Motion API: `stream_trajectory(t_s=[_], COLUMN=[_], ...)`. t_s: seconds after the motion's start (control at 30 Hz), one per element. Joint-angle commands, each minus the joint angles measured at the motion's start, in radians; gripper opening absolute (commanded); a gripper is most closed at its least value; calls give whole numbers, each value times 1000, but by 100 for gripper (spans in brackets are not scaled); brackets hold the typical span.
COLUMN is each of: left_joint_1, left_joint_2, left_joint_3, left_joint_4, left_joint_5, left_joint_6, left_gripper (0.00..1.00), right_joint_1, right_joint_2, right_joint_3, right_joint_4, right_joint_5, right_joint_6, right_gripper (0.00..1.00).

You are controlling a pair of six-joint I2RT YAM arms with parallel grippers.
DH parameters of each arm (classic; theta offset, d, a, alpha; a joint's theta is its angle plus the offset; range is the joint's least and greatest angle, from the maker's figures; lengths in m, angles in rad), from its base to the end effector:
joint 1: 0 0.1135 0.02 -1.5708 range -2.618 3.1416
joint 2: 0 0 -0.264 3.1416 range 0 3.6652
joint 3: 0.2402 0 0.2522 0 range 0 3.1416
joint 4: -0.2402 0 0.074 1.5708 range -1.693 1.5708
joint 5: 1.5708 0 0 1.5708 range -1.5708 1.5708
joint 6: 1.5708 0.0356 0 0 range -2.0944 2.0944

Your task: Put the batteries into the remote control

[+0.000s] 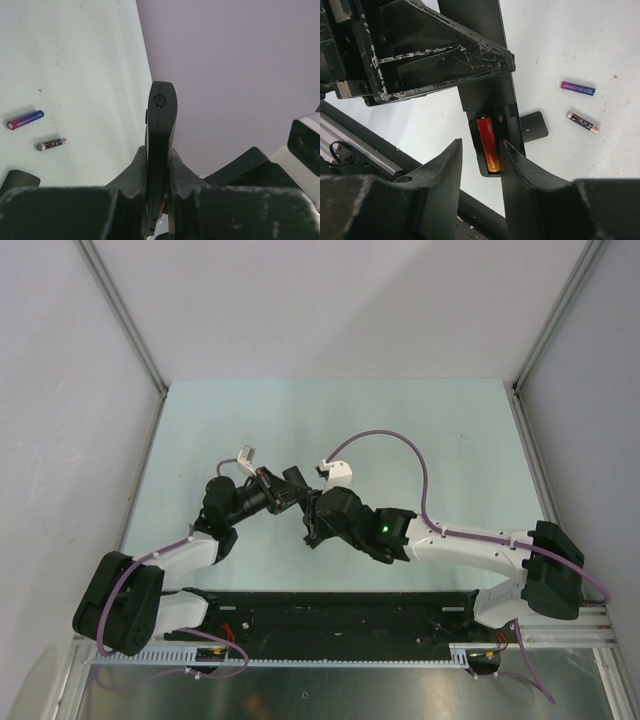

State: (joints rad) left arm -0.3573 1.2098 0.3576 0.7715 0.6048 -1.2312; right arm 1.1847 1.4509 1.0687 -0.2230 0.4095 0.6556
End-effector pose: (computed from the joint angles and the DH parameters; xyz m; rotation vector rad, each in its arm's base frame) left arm 0.2141 -0.1015 0.2073 -0.3030 1.9169 -1.6349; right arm 0.1358 0.2965 0.2792 -0.3402 2.1612 0.6336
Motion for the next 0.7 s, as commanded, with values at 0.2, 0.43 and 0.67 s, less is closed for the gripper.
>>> stream_trajectory(t_s=[0.2, 0.43, 0.67], left_joint_1=[-11, -14, -17], left_joint_2=[-13, -3, -4], left_joint_3=[30, 32, 26], left_joint_4=[239, 238, 238], left_joint_5=[9, 10, 12], left_joint_6=[-116, -116, -114], left_gripper=[0, 0, 0], right_joint_1=[-20, -33, -53], right_joint_2=[-6, -43, -86], right_joint_3=[11, 46, 60], right_joint_4=[-193, -223, -234], right_joint_5=[-12, 20, 51], right_joint_6=[12, 6, -2], right_gripper=[48, 57, 61])
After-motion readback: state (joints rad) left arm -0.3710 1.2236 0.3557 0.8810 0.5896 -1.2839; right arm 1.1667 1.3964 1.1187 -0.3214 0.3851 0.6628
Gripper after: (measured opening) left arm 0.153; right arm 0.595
